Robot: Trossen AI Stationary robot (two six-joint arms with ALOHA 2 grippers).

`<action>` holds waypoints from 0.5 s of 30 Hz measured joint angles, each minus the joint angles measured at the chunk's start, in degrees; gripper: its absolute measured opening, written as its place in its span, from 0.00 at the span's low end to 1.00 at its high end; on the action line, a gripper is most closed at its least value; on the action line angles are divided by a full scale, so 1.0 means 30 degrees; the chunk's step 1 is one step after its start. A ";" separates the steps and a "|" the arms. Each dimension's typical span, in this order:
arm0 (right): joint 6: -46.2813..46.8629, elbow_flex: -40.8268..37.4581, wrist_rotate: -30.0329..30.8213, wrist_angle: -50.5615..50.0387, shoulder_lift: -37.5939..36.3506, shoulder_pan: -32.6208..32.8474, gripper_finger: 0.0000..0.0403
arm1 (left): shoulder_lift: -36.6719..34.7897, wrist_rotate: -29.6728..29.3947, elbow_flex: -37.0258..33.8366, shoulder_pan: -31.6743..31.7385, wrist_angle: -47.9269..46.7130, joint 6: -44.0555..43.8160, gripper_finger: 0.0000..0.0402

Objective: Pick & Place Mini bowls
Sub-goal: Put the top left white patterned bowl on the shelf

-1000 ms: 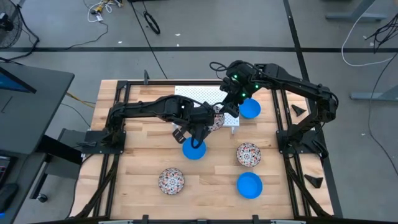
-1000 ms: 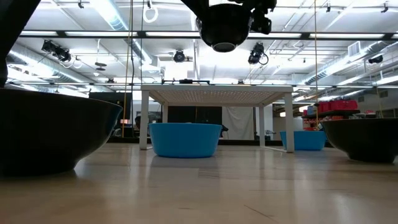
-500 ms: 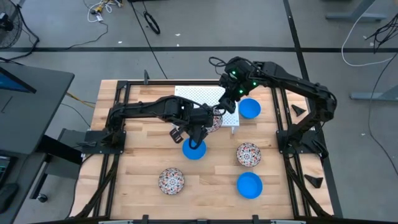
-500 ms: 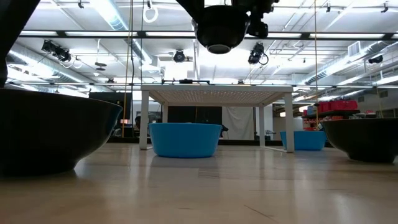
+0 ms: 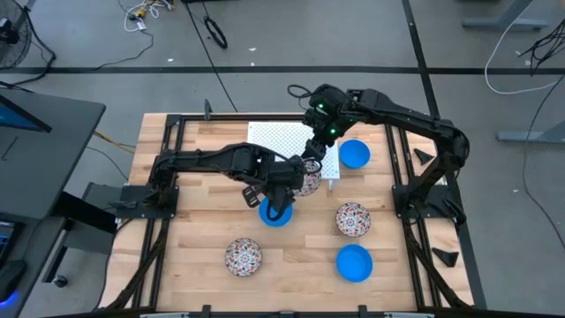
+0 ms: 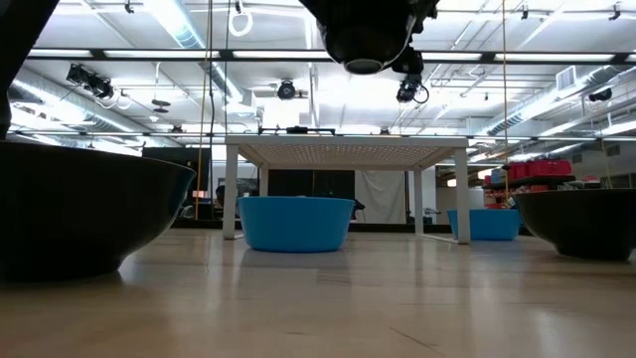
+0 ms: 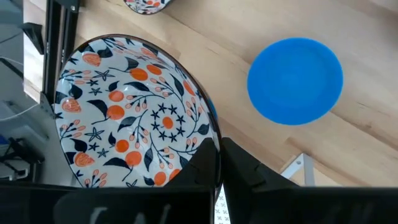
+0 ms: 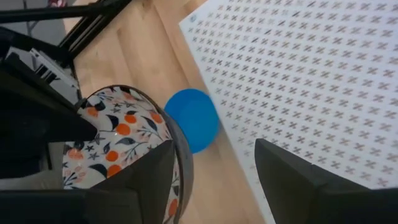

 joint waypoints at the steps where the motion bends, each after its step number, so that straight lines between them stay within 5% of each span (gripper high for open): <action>1: -0.0017 0.0000 -0.0117 0.0010 -0.0011 -0.0003 0.56 | 0.0000 -0.0027 0.0000 0.0004 -0.0012 0.0014 0.03; 15: -0.1762 0.0000 -0.0793 -0.0044 -0.0011 0.0138 0.56 | 0.0007 0.0689 0.0000 -0.0121 0.0315 0.1064 0.03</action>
